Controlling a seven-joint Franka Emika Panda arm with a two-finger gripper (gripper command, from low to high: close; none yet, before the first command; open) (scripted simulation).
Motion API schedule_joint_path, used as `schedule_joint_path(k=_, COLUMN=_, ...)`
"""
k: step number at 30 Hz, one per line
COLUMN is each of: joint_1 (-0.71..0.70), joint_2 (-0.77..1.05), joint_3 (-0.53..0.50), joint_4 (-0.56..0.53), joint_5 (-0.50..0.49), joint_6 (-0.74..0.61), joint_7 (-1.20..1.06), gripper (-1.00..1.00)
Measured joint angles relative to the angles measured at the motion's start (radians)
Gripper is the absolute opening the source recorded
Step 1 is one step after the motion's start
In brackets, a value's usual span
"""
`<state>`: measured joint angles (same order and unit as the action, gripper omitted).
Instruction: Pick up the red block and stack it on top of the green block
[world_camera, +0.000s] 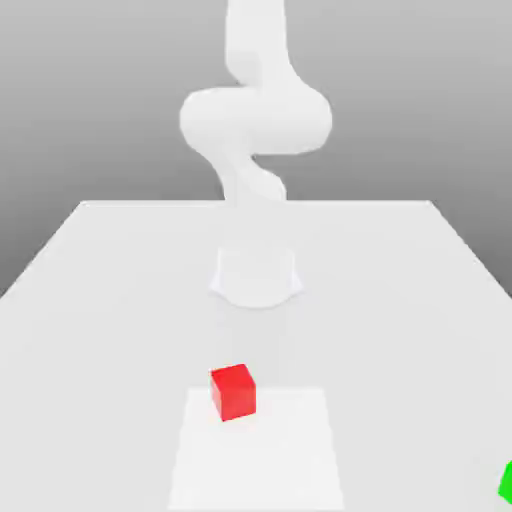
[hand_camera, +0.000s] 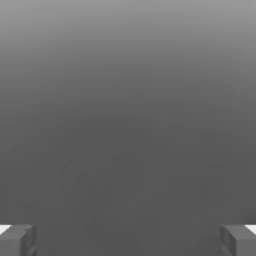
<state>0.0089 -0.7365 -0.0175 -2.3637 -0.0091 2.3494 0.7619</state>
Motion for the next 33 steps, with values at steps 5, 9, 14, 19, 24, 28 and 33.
schedule_joint_path(k=5, joint_1=0.017, joint_2=0.154, joint_3=-0.041, joint_4=-0.150, joint_5=-0.017, joint_6=0.119, joint_7=-0.094, gripper=0.00)
schedule_joint_path(k=9, joint_1=0.028, joint_2=0.278, joint_3=-0.074, joint_4=-0.269, joint_5=-0.029, joint_6=0.213, joint_7=-0.172, gripper=0.00)
schedule_joint_path(k=14, joint_1=0.041, joint_2=0.448, joint_3=-0.117, joint_4=-0.429, joint_5=-0.041, joint_6=0.341, joint_7=-0.281, gripper=0.00)
schedule_joint_path(k=19, joint_1=0.060, joint_2=0.709, joint_3=-0.142, joint_4=-0.536, joint_5=0.001, joint_6=0.538, joint_7=-0.409, gripper=0.00)
schedule_joint_path(k=24, joint_1=-0.014, joint_2=0.905, joint_3=-0.043, joint_4=-0.519, joint_5=0.111, joint_6=0.701, joint_7=-0.495, gripper=0.00)
schedule_joint_path(k=28, joint_1=-0.027, joint_2=0.923, joint_3=-0.029, joint_4=-0.516, joint_5=0.115, joint_6=0.717, joint_7=-0.498, gripper=-1.00)
schedule_joint_path(k=33, joint_1=-0.020, joint_2=0.894, joint_3=-0.040, joint_4=-0.521, joint_5=0.097, joint_6=0.692, joint_7=-0.485, gripper=-1.00)
